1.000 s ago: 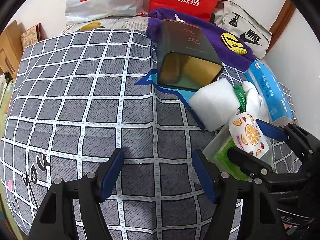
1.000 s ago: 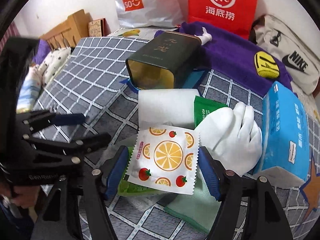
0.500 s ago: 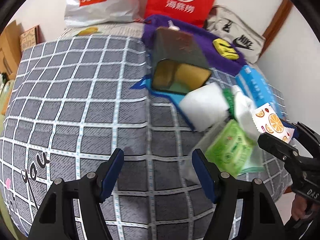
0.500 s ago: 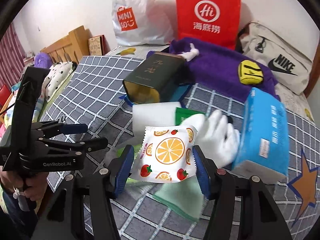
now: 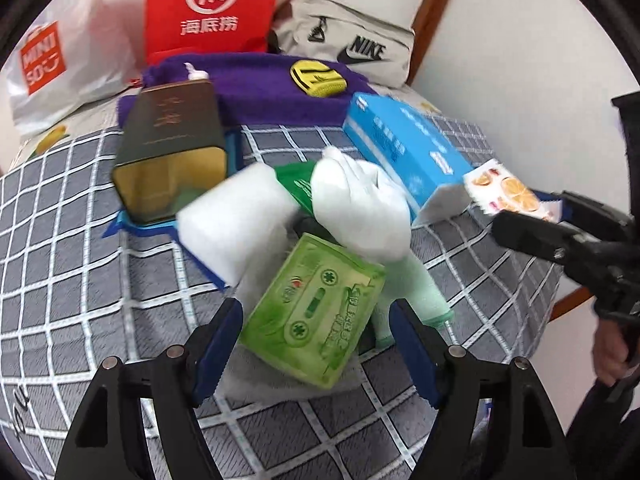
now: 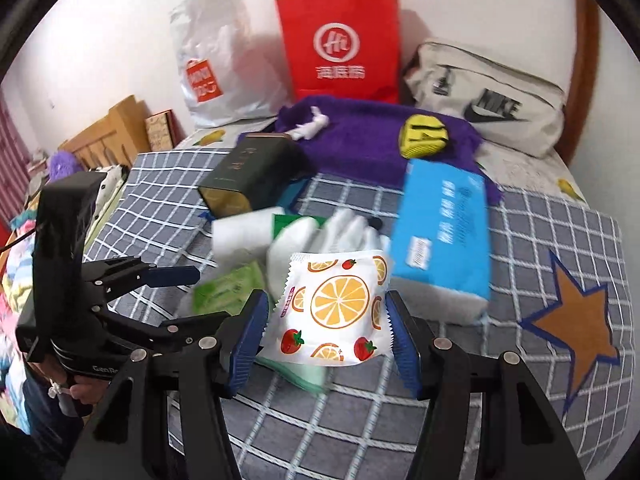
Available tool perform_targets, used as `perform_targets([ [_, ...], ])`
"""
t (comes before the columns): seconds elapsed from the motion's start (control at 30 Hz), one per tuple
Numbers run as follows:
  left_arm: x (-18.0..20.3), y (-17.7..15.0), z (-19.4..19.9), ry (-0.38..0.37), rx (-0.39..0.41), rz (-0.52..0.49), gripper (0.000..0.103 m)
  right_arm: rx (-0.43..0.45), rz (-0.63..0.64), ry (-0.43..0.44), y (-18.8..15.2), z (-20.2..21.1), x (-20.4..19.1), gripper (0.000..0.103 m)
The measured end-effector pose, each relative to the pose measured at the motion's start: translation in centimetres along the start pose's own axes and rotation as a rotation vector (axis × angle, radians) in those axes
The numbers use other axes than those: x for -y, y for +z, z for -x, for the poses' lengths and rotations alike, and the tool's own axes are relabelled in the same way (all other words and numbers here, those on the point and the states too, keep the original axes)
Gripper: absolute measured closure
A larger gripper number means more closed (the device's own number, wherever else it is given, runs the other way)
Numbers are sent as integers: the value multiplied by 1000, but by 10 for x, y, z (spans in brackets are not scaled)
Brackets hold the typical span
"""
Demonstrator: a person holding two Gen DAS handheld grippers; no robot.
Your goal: Organize soft objects
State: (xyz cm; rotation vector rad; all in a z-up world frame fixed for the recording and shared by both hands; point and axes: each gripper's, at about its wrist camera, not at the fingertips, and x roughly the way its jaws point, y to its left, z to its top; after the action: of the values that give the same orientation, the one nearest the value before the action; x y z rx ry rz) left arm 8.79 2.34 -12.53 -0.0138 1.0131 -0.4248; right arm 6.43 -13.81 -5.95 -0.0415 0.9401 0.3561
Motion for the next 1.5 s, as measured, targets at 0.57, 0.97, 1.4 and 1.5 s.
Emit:
perform_targets([
  [0.57,-10,-2,32,20,73,4,40,18,-35,-8,-9,10,14,44],
  [0.97,-27,22,64,57,132,86,40,31,-41,5,8,11,20,44],
  [1.4,-43,76,72,88,170,128,40,64,-70,-5,64,5,48,44],
  [1.5,-50,93,68,103,169,142,40,74,-77,-5,84,-1,57,44],
])
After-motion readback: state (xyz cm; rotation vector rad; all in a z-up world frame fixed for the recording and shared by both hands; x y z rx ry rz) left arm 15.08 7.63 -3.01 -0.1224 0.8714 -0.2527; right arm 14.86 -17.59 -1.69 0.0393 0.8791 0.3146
